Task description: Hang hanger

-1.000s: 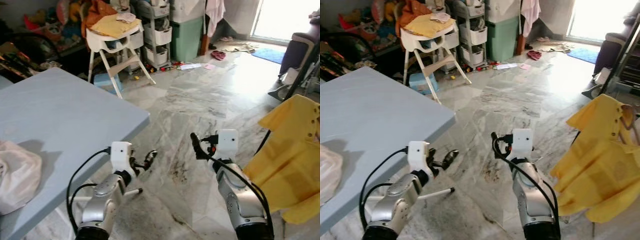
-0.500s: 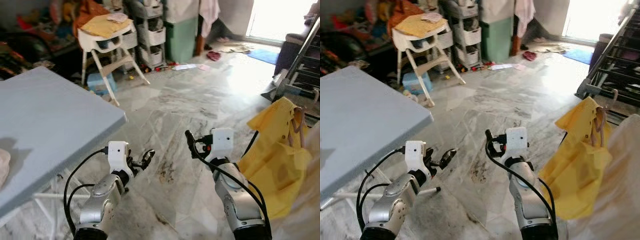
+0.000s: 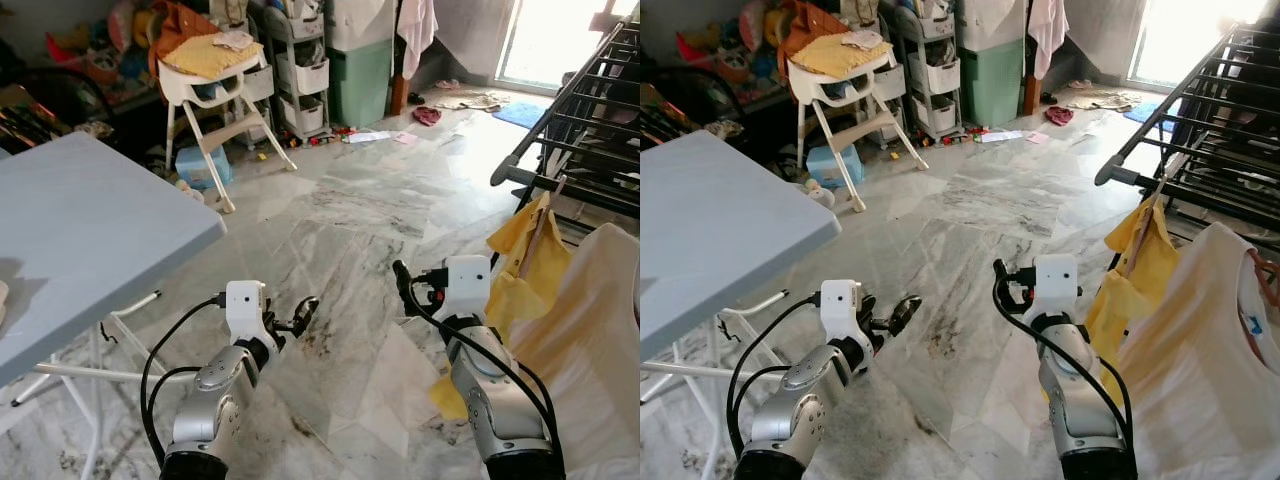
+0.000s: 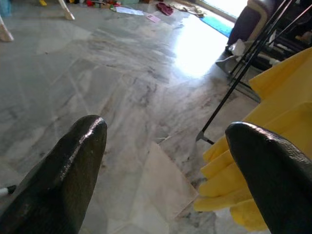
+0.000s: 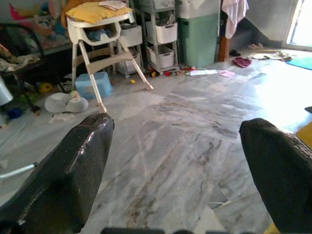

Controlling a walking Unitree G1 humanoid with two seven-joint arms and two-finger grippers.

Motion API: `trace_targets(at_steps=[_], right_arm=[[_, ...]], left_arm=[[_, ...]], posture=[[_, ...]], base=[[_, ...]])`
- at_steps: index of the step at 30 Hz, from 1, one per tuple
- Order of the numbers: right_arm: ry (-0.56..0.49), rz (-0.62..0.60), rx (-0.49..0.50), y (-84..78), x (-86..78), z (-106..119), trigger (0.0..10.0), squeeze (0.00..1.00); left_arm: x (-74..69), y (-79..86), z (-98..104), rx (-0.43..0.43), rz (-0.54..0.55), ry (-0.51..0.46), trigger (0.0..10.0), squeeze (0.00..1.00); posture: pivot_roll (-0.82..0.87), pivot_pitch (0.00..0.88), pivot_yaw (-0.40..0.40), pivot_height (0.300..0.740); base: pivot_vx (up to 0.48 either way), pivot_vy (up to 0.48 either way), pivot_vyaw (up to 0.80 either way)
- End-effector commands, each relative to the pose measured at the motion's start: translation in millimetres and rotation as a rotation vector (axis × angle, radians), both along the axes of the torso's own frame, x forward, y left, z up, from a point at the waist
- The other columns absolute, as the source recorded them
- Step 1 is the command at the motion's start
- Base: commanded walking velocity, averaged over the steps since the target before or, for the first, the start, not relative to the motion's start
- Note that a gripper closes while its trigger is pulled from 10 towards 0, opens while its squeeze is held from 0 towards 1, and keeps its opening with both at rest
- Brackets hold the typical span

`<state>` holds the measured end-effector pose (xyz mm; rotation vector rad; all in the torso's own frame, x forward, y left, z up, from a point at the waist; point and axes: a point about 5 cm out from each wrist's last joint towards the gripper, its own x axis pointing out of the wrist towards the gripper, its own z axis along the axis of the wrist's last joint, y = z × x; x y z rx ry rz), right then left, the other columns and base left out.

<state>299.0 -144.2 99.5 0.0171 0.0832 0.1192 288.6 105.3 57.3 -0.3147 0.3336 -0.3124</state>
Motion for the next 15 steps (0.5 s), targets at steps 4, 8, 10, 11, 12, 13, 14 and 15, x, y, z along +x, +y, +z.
trace_targets(at_steps=[4, 8, 10, 11, 12, 13, 14, 15], right_arm=[[-0.016, -0.005, -0.009, -0.2, 3.3, 4.4, 10.0, 0.0], [-0.022, -0.01, -0.007, -1.2, 3.8, 5.4, 10.0, 0.0], [-0.023, -0.01, -0.005, -1.1, 4.0, 5.4, 10.0, 0.0], [-0.025, -0.011, -0.001, -1.0, 4.2, 5.6, 10.0, 0.0], [-0.026, -0.011, 0.001, -0.9, 4.3, 5.9, 10.0, 0.0], [-0.026, -0.011, 0.001, -0.8, 4.3, 6.0, 10.0, 0.0], [-0.026, -0.01, -0.001, -0.6, 4.4, 6.0, 10.0, 0.0], [-0.025, -0.01, -0.002, 0.0, 4.1, 5.6, 10.0, 0.0]], left_arm=[[1.7, 2.9, -1.5, -0.003, 0.034, 0.011, 10.0, 0.0], [1.9, 4.3, -2.5, -0.012, 0.052, 0.021, 10.0, 0.0], [2.2, 4.4, -2.4, -0.011, 0.052, 0.019, 10.0, 0.0], [2.4, 4.6, -2.3, -0.01, 0.052, 0.016, 10.0, 0.0], [2.4, 4.6, -2.3, -0.01, 0.054, 0.017, 10.0, 0.0], [2.5, 4.7, -2.4, -0.009, 0.054, 0.017, 10.0, 0.0], [2.5, 4.8, -2.5, -0.006, 0.053, 0.018, 10.0, 0.0], [2.4, 5.1, -2.9, -0.002, 0.052, 0.019, 10.0, 0.0]], posture=[[-0.18, 0.0, 0.067, 0.74], [-0.17, 0.0, 0.065, 0.74], [-0.17, 0.0, 0.066, 0.74], [-0.17, 0.0, 0.067, 0.74], [-0.17, 0.0, 0.067, 0.74], [-0.17, 0.0, 0.067, 0.74], [-0.17, 0.0, 0.067, 0.74], [-0.17, 0.0, 0.069, 0.74]], base=[[0.0, 0.0, 0.0], [0.0, 0.0, 0.0], [0.0, 0.0, 0.0], [0.0, 0.0, 0.0], [0.0, 0.0, 0.0], [0.0, 0.0, 0.0], [0.0, 0.0, 0.0], [0.0, 0.0, 0.0]])
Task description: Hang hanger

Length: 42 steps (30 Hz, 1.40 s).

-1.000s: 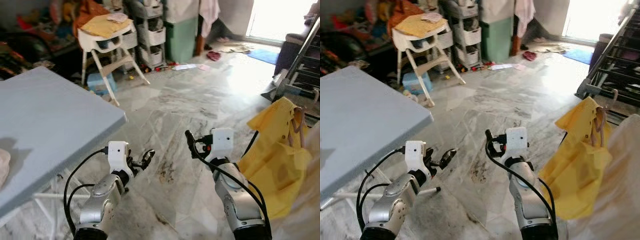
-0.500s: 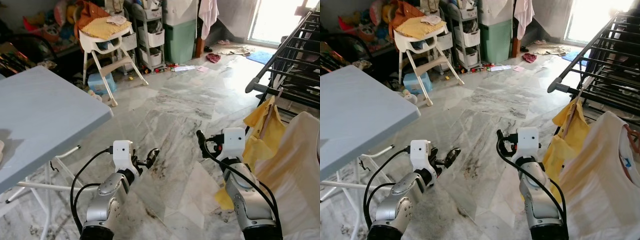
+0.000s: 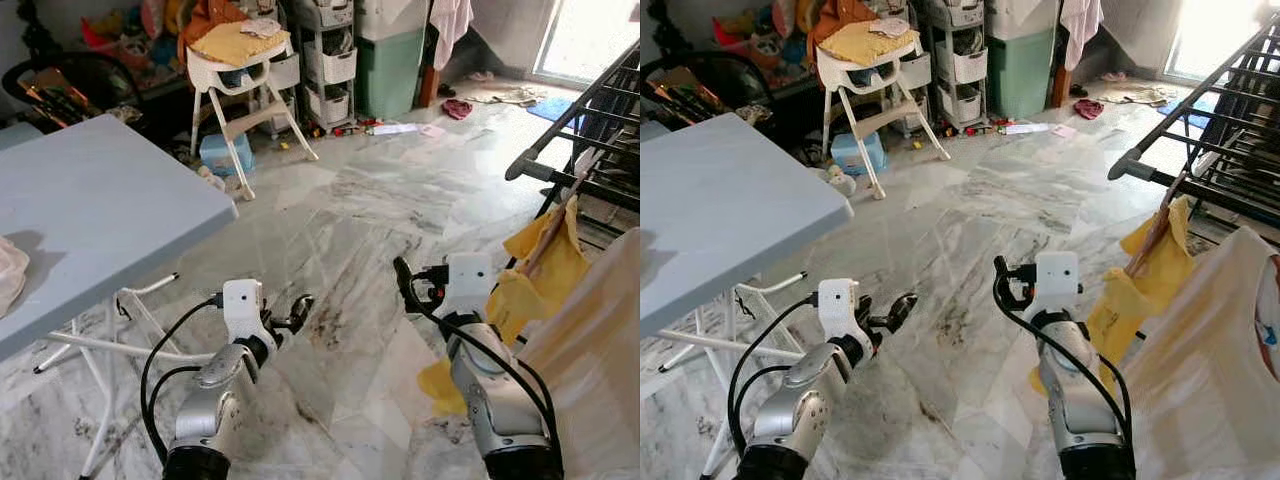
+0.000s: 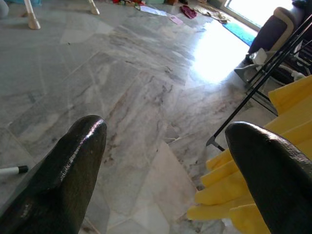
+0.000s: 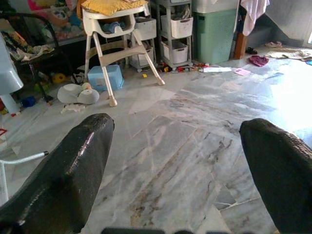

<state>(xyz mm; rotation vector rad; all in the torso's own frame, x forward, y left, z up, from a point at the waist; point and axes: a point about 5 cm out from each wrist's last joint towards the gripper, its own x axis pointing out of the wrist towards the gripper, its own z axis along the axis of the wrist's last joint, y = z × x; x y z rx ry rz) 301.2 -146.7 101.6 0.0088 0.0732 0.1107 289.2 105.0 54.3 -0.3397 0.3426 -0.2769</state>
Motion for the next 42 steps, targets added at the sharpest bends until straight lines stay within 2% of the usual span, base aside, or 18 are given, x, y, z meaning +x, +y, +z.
trace_targets(at_steps=[1, 10, 14, 21, 42], right_arm=[[-0.015, -0.001, 0.006, 2.5, 1.8, 3.5, 10.0, 0.0], [-0.034, -0.016, 0.023, 2.2, 0.8, 6.6, 10.0, 0.0], [-0.036, -0.027, 0.015, 0.0, 0.9, 5.6, 10.0, 0.0], [-0.02, -0.035, 0.011, 2.3, -3.6, -2.9, 10.0, 0.0], [-0.017, -0.038, 0.004, 0.9, -2.6, -4.7, 10.0, 0.0]], left_arm=[[1.7, 5.4, 0.2, 0.015, 0.015, 0.002, 10.0, 0.0], [-3.4, 13.8, -11.8, 0.083, 0.003, 0.015, 10.0, 0.0], [-7.2, 21.9, -15.6, 0.138, 0.006, -0.018, 10.0, 0.0], [-16.6, 33.3, -27.7, 0.178, -0.001, 0.02, 10.0, 0.0], [-13.9, 28.0, -28.1, 0.197, -0.018, -0.01, 10.0, 0.0]], posture=[[-0.17, 0.0, 0.069, 0.74], [-0.18, 0.0, 0.074, 0.74], [-0.17, 0.0, 0.081, 0.74], [-0.16, 0.0, 0.089, 0.74], [-0.17, 0.0, 0.077, 0.74]], base=[[0.0, 0.0, 0.0], [0.0, 0.0, 0.0], [0.0, 0.0, 0.0], [0.0, 0.0, 0.0], [0.0, 0.0, 0.0]])
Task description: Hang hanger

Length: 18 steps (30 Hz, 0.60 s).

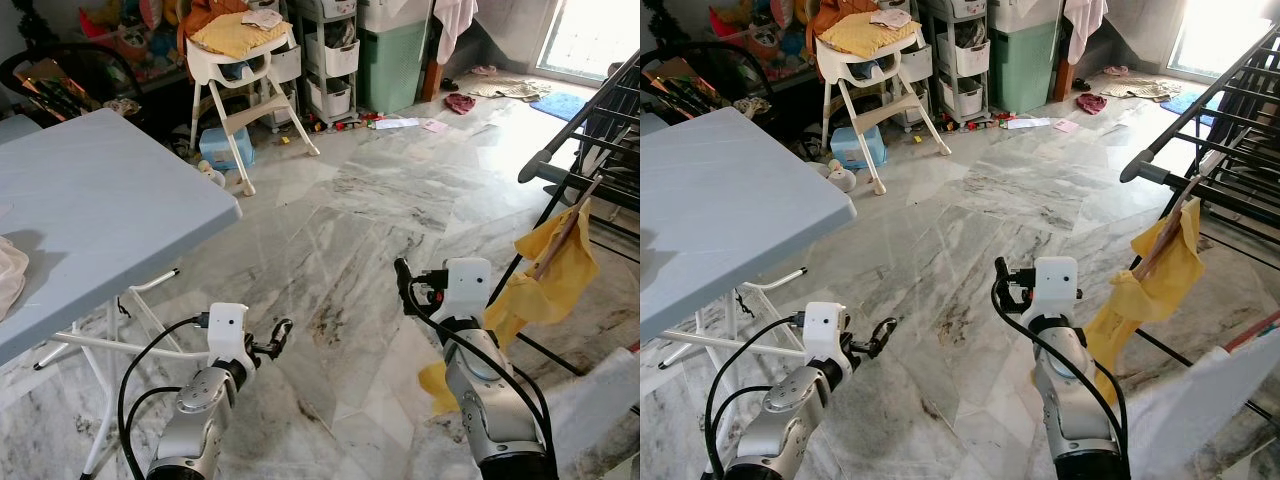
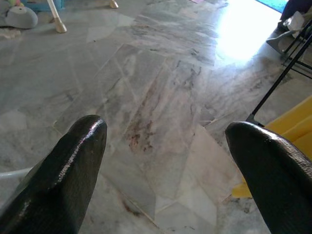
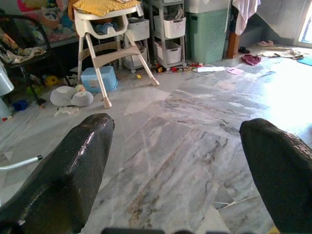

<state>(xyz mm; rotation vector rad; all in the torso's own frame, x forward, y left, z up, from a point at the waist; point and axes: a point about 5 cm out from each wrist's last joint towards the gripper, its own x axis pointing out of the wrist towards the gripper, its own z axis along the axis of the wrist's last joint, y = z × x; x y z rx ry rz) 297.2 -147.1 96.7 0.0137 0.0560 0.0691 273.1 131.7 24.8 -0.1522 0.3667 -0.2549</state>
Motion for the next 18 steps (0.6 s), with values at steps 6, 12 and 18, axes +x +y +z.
trace_targets(at_steps=[6, 12, 18], right_arm=[[0.015, -0.042, -0.03, -4.5, 2.9, -1.9, 10.0, 0.0], [0.031, -0.138, -0.015, -20.5, 3.7, -3.8, 10.0, 0.0], [0.039, -0.141, 0.005, -19.9, 2.2, -4.4, 10.0, 0.0]], left_arm=[[2.2, -0.7, 1.4, -0.008, -0.013, -0.007, 10.0, 0.0], [-0.9, -11.9, 7.2, -0.097, -0.155, -0.017, 10.0, 0.0], [-1.8, -11.5, 6.9, -0.1, -0.164, -0.011, 10.0, 0.0]], posture=[[-0.16, 0.0, 0.074, 0.74], [-0.17, 0.0, 0.079, 0.74], [-0.17, 0.0, 0.087, 0.74]], base=[[0.0, 0.0, 0.0], [0.0, 0.0, 0.0], [0.0, 0.0, 0.0]])
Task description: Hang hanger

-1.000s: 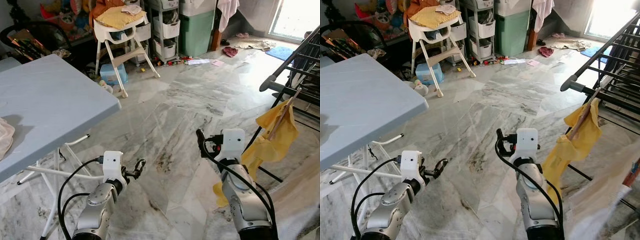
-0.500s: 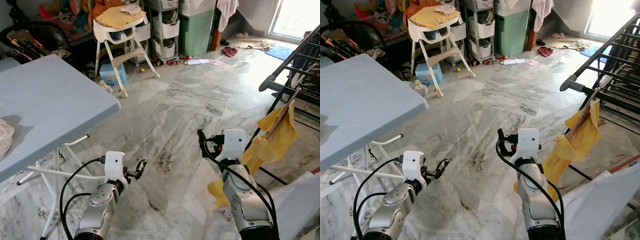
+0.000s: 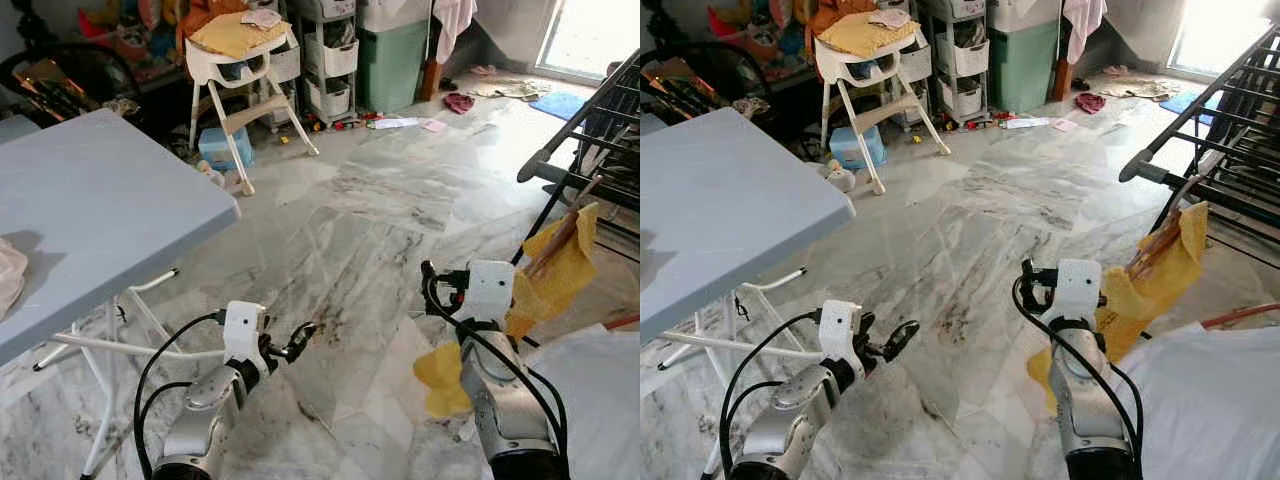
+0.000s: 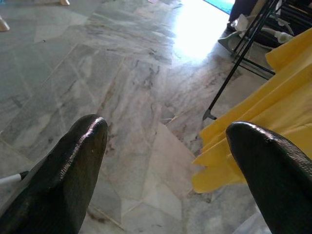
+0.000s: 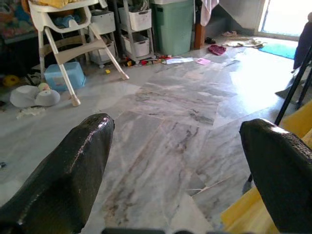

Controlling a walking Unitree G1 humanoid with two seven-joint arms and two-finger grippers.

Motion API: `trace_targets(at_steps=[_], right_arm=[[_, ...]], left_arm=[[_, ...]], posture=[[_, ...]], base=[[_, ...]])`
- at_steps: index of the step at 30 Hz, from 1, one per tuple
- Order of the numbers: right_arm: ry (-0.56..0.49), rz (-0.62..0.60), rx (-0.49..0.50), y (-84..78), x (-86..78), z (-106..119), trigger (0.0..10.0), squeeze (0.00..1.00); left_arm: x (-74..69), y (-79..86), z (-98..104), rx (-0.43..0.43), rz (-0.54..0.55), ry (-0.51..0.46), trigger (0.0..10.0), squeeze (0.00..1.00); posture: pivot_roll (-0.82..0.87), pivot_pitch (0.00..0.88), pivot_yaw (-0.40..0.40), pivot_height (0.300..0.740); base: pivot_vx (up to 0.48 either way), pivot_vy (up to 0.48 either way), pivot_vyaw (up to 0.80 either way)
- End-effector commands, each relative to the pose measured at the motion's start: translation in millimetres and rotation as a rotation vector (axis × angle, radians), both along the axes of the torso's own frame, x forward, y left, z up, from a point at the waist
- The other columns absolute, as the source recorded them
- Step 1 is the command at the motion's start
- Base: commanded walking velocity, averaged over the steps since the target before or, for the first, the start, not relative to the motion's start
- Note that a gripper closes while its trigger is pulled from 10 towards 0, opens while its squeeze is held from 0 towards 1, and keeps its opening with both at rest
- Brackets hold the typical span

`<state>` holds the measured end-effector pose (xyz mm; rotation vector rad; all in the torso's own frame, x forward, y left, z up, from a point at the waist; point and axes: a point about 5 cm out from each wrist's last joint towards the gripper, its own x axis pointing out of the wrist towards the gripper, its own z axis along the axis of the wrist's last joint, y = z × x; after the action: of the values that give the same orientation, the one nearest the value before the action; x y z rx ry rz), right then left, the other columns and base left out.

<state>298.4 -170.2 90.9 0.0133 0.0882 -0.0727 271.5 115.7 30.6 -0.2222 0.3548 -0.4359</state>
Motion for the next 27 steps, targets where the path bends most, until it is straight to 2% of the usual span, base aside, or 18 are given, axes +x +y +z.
trace_targets(at_steps=[1, 6, 11, 25, 27], right_arm=[[0.01, -0.005, 0.015, 3.0, 0.9, 0.6, 10.0, 0.0], [0.017, 0.001, 0.026, 5.0, -0.6, -1.4, 10.0, 0.0], [0.021, 0.008, 0.026, 5.6, -0.6, -1.5, 10.0, 0.0], [0.028, 0.008, 0.02, 6.5, 0.0, -2.9, 10.0, 0.0], [0.029, 0.007, 0.02, 6.5, 0.0, -2.9, 10.0, 0.0]], left_arm=[[-0.1, 4.5, 0.6, 0.003, 0.001, 0.002, 10.0, 0.0], [-0.6, 2.7, 1.1, -0.013, -0.011, 0.009, 10.0, 0.0], [0.1, 2.2, 2.0, -0.038, -0.003, 0.018, 10.0, 0.0], [-2.4, -1.7, 1.3, -0.042, -0.022, 0.031, 10.0, 0.0], [-2.7, -2.2, 1.3, -0.039, -0.023, 0.032, 10.0, 0.0]], posture=[[-0.17, 0.0, 0.087, 0.74], [-0.17, 0.0, 0.087, 0.74], [-0.17, 0.0, 0.084, 0.74], [-0.17, 0.0, 0.086, 0.74], [-0.17, 0.0, 0.086, 0.74]], base=[[0.0, 0.0, 0.0], [0.0, 0.0, -0.78], [0.0, 0.278, -0.79], [0.0, 0.348, -0.79], [0.0, 0.0, -0.79]])
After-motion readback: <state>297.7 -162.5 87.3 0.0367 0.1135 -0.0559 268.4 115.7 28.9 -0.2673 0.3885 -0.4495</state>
